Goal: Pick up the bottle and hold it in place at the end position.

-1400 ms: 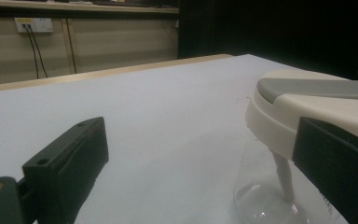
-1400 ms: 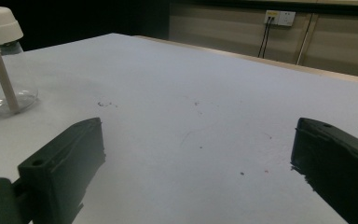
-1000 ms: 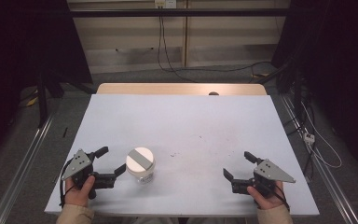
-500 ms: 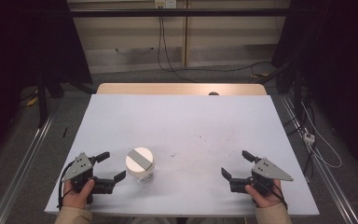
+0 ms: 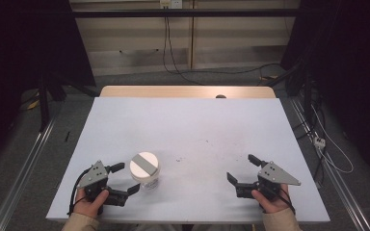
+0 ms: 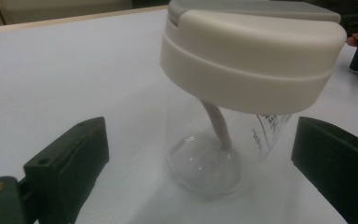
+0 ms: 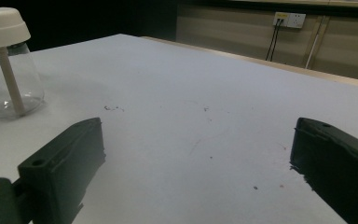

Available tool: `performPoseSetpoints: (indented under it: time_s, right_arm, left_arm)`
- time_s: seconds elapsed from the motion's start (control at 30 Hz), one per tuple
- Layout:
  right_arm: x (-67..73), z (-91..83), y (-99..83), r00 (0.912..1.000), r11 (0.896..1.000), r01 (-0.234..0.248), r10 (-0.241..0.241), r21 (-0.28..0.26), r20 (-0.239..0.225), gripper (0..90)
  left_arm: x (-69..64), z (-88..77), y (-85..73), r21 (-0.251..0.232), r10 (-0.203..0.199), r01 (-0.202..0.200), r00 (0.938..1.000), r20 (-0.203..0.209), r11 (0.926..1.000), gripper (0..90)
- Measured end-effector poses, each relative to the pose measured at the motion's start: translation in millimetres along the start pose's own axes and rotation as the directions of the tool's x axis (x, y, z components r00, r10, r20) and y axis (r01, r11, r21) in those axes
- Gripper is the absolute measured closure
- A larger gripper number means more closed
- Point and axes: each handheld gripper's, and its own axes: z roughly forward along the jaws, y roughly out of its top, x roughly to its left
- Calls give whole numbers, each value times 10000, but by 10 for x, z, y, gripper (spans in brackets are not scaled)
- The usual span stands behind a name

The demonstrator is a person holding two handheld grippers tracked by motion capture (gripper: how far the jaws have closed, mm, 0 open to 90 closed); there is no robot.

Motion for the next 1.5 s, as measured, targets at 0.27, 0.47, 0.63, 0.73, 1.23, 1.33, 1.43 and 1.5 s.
performPoseSetpoints:
  time_s: [0.27, 0.47, 0.63, 0.73, 1.23, 1.33, 1.43, 1.5]
  right_arm:
    - [0, 3, -1, 10000, 10000, 9, -10, 18, 12, 22]
    - [3, 2, -1, 10000, 10000, 19, -19, 27, 15, 22]
    - [0, -9, -2, 10000, 10000, 5, -5, 24, 39, 22]
    - [0, -10, -2, 10000, 10000, 0, -1, 13, 32, 23]
    - [-1, -8, -2, 10000, 10000, 22, -22, 21, 32, 24]
    - [-1, -9, -2, 10000, 10000, 17, -17, 16, 37, 25]
    - [-2, -11, 0, 10000, 10000, 37, -37, 0, 47, 25]
    - [-3, -11, 0, 10000, 10000, 42, -42, -11, 42, 25]
  left_arm:
    - [-46, 107, 11, 55, -211, 211, 9998, 42, 9998, 37]
    - [-87, 207, 28, 301, -51, 50, 10000, 37, 9995, 37]
    - [-113, 280, 41, 367, -170, 172, 9998, -51, 9992, 38]
    - [-125, 314, 54, 351, -150, 155, 9998, -126, 9993, 40]
    - [-196, 472, 109, 152, -13, 18, 9995, -329, 9999, 67]
    - [-208, 496, 112, 115, 79, -76, 9997, -251, 9999, 106]
    - [-213, 515, 110, 93, 120, -118, 9996, -250, 9999, 137]
    - [-209, 511, 114, 30, 122, -121, 9995, -287, 9999, 156]
